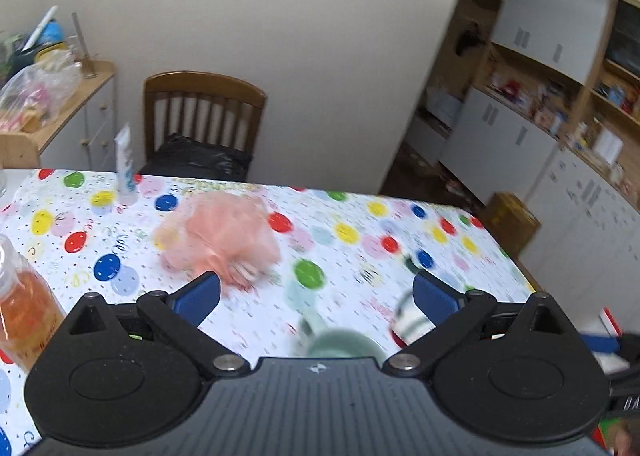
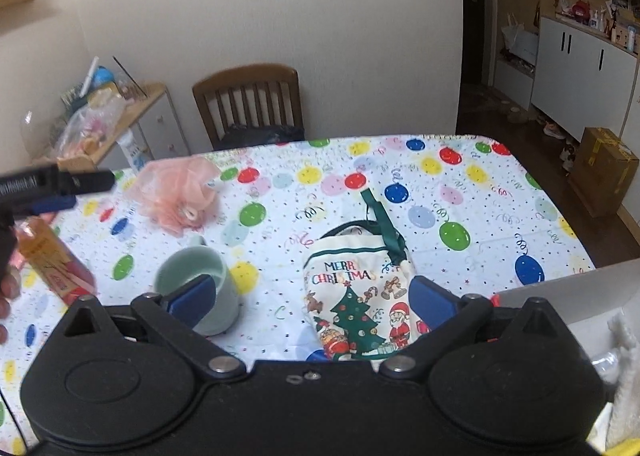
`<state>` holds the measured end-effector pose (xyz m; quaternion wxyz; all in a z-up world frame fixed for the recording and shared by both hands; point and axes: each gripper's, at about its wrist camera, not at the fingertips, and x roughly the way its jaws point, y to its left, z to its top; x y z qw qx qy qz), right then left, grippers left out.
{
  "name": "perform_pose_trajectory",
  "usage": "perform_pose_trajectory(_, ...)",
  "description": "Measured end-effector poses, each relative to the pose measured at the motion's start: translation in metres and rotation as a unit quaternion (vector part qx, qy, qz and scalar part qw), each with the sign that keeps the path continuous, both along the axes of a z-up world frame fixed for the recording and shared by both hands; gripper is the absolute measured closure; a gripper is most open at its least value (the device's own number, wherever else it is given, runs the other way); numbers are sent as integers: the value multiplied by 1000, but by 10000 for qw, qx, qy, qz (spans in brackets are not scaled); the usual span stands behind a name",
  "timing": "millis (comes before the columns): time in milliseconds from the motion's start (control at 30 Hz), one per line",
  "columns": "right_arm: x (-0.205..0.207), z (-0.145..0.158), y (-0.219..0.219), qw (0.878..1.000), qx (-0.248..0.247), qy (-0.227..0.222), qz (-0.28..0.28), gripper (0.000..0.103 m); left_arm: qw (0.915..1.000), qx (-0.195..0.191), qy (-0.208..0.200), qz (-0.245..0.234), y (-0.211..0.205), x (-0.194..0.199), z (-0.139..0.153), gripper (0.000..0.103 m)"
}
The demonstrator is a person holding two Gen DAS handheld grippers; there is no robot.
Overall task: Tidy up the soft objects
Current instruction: 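Move the left tool to the pink bath puff and the right to the Christmas tote, then grasp the pink bath puff with the left gripper while the right grasps the tote bag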
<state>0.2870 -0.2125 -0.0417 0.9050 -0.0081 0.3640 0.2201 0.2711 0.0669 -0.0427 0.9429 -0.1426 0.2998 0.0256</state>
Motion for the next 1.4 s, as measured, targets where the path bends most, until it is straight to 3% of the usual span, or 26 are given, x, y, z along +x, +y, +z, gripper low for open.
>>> perform_pose_trajectory(367, 49, -44, 18, 9983, -450, 383, 24, 0, 9966, -133, 370, 718, 43, 69, -35, 0)
perform_pose_trajectory(767, 79, -89, 35, 9950, -657, 751, 49, 0, 9901, 583, 1005, 794, 52, 142, -76, 0)
perform_pose_trajectory(1000, 92, -107, 45, 9936, -746, 844, 36, 0, 9872, 316, 1311, 851, 66, 171, -100, 0)
perform_pose_trajectory(1267, 98, -125, 45, 9926, -724, 973, -82, 3, 9824, 451, 1538, 964, 69, 190, -122, 1)
perform_pose_trajectory(1400, 99, -127, 45, 9925, -720, 976, -135, 10, 9806, 610, 1606, 947, 70, 191, -131, 20)
